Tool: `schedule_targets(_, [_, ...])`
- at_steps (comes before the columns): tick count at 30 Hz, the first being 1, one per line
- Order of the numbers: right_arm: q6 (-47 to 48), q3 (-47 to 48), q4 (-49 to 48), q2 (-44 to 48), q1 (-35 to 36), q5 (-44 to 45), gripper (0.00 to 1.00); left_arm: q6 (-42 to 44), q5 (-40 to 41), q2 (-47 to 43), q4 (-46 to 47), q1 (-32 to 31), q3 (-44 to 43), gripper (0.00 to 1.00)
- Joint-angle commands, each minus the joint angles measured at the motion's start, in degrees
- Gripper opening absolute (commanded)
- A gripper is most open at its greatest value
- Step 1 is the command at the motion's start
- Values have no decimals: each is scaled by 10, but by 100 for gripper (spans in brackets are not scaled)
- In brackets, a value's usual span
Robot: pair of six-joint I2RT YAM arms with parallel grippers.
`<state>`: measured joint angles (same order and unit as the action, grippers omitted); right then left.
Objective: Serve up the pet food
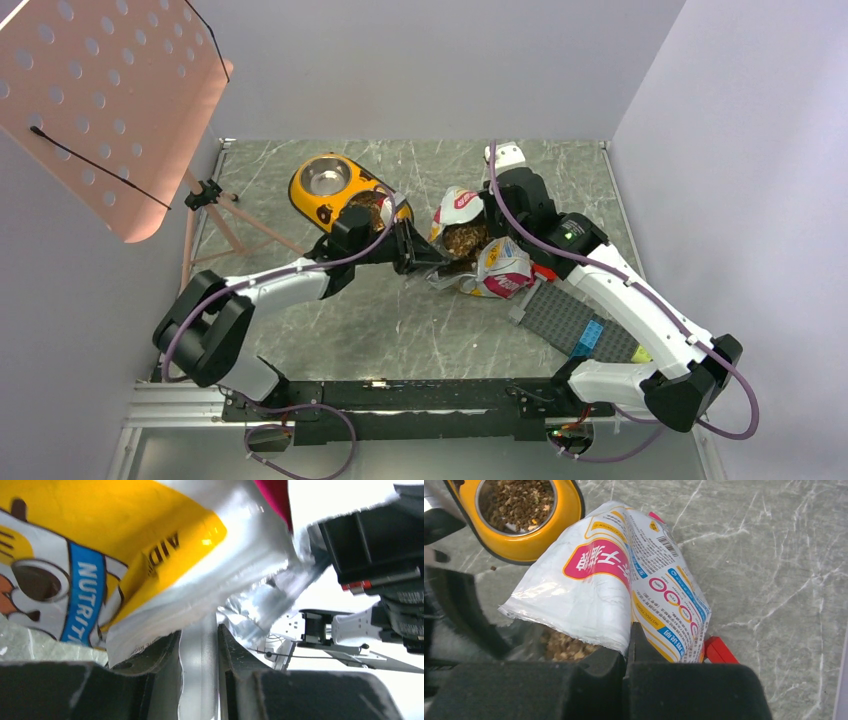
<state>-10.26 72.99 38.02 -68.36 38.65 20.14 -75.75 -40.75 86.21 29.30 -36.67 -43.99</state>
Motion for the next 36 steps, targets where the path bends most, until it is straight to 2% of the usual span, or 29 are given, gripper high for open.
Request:
schedule_targets(1, [9, 50, -43, 38, -5, 54, 0, -2, -4, -52, 42, 5, 34, 0])
schedule_targets(7, [12, 56, -42, 35, -9, 56, 0, -31, -17, -89, 70, 6, 69, 0])
schedule_targets(12, [13, 48, -51, 37, -12, 48, 0, -45, -19, -82, 22, 5, 53, 0])
schedule_targets(14, [13, 49, -51, 33, -13, 45, 0, -40, 5, -82, -70, 2, 33, 0])
schedule_targets(17, [11, 55, -48, 33, -13, 44, 0, 110, 98, -115, -375, -19, -93, 0])
schedule_targets(18, [12, 55, -47, 34, -14, 44, 0, 153, 121, -118, -430, -26, -133, 0])
schedule_targets(19, [13, 53, -48, 38, -14, 44, 0, 170, 126, -121, -446, -30, -149, 0])
schedule_targets(21, [14, 41, -51, 41, -15, 46, 0, 129, 80, -132, -337, -23, -91, 0])
schedule_targets(24, [8, 42, -52, 38, -15, 40, 0, 45, 59, -127, -202, -8, 12, 0])
schedule_targets(26, [6, 48, -52, 38, -16, 37, 0, -5, 49, -128, -114, -8, 49, 0])
schedule_targets(27, [7, 51, -51, 38, -16, 37, 0, -13, 49, -136, -105, -10, 47, 0])
schedule_targets(30, [11, 49, -50, 39, -15, 42, 0, 63, 75, -153, -256, -10, -32, 0])
schedule_targets(31, [12, 47, -50, 40, -16, 42, 0, 81, 75, -149, -279, -10, -46, 0])
schedule_targets(33, [10, 42, -52, 41, -16, 39, 0, 76, 61, -135, -262, -8, -39, 0])
schedule_targets(36, [5, 47, -51, 39, -16, 32, 0, 16, 48, -130, -155, -17, 6, 0])
